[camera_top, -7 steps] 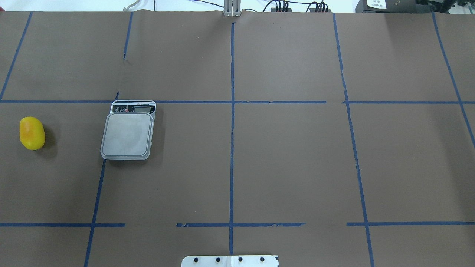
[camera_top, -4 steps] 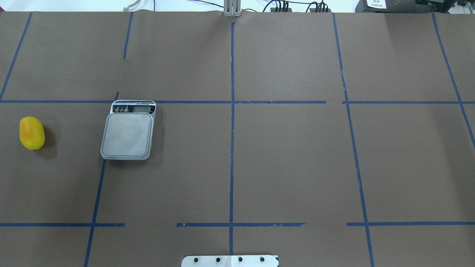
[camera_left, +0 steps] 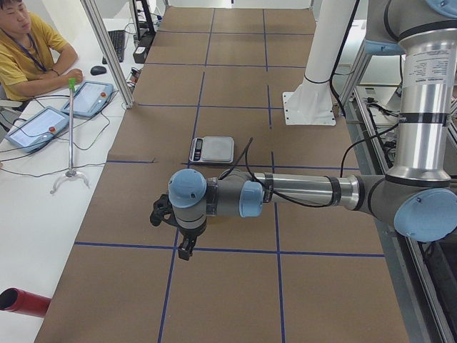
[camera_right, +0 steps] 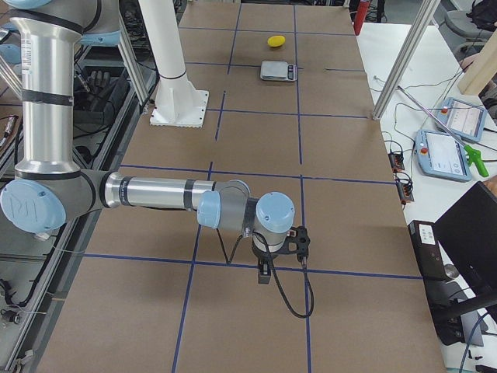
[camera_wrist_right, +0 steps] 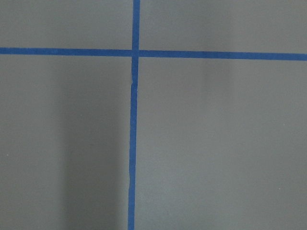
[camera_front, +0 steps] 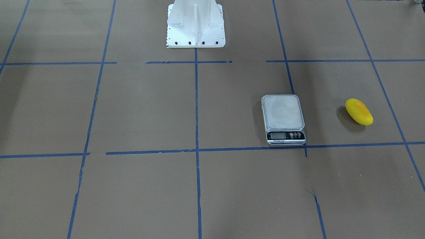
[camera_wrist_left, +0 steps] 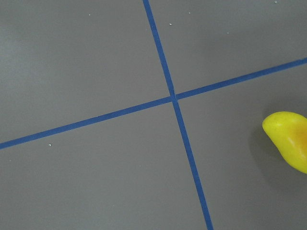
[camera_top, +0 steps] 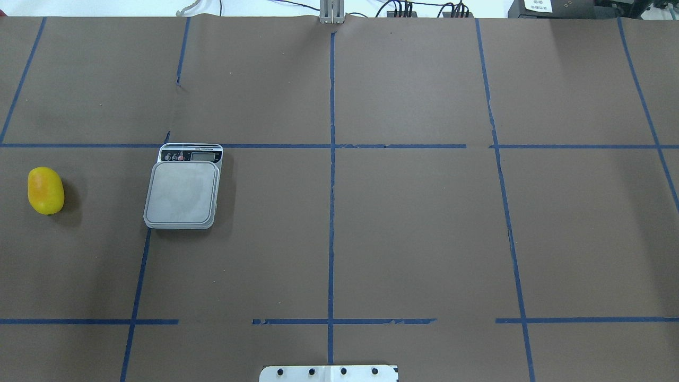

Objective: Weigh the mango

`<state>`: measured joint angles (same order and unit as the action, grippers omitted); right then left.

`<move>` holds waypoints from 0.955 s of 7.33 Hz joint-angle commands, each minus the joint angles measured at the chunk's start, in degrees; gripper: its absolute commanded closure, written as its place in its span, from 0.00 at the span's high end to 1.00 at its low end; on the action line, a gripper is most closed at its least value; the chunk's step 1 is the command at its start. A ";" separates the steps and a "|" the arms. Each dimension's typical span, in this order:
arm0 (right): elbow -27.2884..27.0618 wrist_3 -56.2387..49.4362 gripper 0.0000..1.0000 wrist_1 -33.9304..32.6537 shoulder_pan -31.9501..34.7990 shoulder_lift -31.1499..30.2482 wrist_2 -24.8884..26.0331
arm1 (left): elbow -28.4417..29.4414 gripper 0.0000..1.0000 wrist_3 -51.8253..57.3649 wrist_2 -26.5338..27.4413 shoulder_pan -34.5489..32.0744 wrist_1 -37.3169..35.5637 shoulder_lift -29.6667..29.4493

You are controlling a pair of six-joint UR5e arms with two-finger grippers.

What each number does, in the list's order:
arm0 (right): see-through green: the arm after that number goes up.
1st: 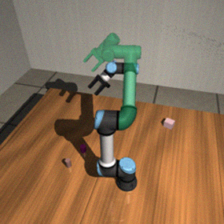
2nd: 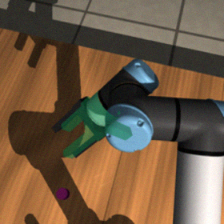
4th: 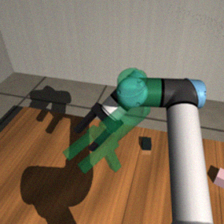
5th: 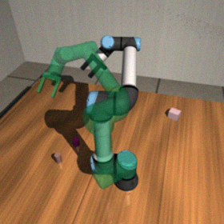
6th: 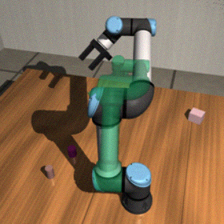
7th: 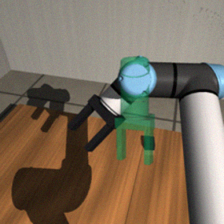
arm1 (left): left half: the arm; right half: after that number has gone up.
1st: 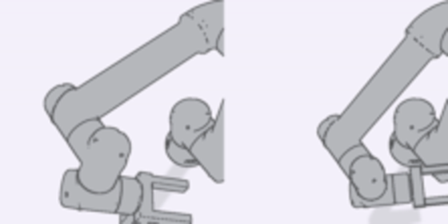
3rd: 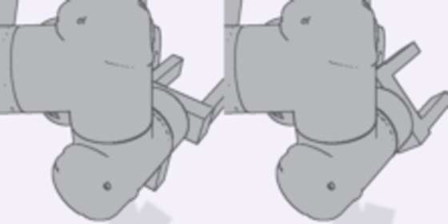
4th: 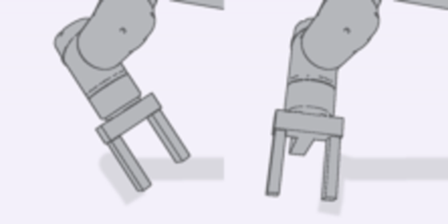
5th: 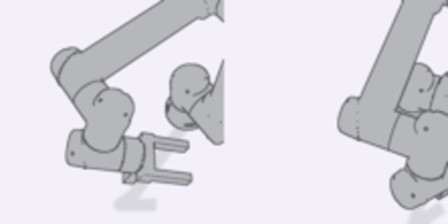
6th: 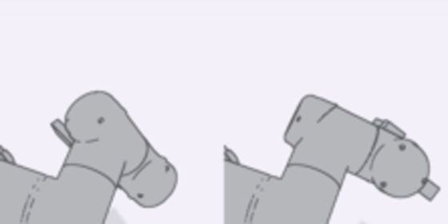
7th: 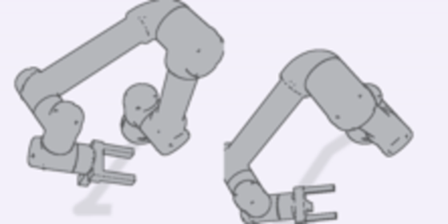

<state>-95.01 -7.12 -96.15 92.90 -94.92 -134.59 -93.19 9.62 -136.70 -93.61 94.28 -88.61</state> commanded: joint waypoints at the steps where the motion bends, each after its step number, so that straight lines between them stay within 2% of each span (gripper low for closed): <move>1: 0.00 0.00 1.00 0.00 0.00 0.00 0.03 | 0.11 1.00 -24.65 -0.41 7.35 18.84 1.67; 3: 0.00 0.00 1.00 0.00 0.00 0.00 0.03 | -0.76 1.00 -40.31 0.63 19.02 20.94 1.25; 5: 0.00 0.00 1.00 0.00 0.00 0.00 0.03 | -1.73 1.00 -54.10 5.63 28.87 23.92 0.46; 7: 0.00 0.00 1.00 0.00 0.00 0.00 0.03 | -0.86 1.00 -60.40 7.23 31.20 24.20 0.10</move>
<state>-95.01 -7.12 -96.15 92.90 -94.92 -134.60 -94.59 -46.61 -130.73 -64.43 118.16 -88.37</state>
